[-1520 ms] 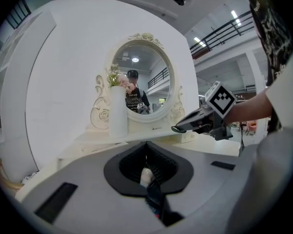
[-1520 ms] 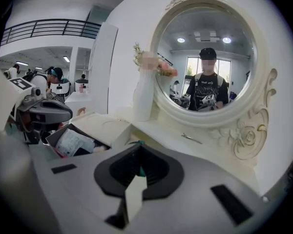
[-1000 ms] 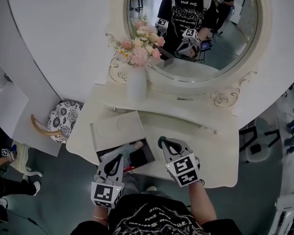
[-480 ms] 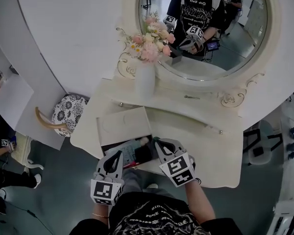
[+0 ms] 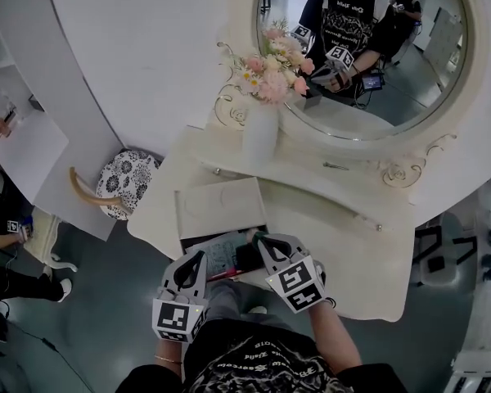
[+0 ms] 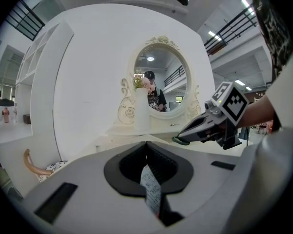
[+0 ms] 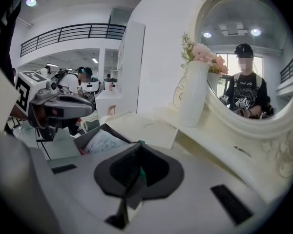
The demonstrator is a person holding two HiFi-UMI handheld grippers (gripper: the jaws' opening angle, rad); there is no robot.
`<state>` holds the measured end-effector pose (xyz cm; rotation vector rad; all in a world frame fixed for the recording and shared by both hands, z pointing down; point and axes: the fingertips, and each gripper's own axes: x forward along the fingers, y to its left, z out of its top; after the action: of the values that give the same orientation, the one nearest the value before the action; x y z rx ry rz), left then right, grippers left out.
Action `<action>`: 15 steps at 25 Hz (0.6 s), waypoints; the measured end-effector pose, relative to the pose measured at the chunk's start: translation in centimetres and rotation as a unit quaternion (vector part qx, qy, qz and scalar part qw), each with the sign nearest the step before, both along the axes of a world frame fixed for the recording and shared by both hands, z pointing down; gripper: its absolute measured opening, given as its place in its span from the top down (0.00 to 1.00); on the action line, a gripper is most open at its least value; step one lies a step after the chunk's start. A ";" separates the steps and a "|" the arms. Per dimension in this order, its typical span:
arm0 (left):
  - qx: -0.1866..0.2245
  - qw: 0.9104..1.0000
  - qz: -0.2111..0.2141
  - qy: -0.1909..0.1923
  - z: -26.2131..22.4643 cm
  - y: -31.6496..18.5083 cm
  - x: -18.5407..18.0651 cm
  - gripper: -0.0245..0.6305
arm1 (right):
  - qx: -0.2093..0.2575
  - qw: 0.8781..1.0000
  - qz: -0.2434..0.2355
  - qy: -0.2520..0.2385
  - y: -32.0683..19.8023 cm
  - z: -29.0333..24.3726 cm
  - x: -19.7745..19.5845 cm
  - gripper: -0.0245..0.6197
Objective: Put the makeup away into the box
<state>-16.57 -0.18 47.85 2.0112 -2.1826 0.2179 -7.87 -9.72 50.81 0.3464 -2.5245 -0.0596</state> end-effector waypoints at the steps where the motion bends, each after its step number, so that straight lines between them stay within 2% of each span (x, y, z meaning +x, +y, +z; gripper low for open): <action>1: 0.001 1.000 -0.003 0.000 -0.1 0.0 -0.2 0.94 | 0.000 1.000 -0.004 0.000 0.2 0.0 -0.3 0.95; 15: -0.004 0.999 -0.039 0.002 -0.1 1.5 -2.0 0.94 | -0.006 0.998 -0.068 0.014 2.4 1.0 -3.6 0.95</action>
<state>-18.52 1.37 47.71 1.9164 -2.2484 0.2113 -11.51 -7.33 51.81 0.1669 -2.5168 -0.1020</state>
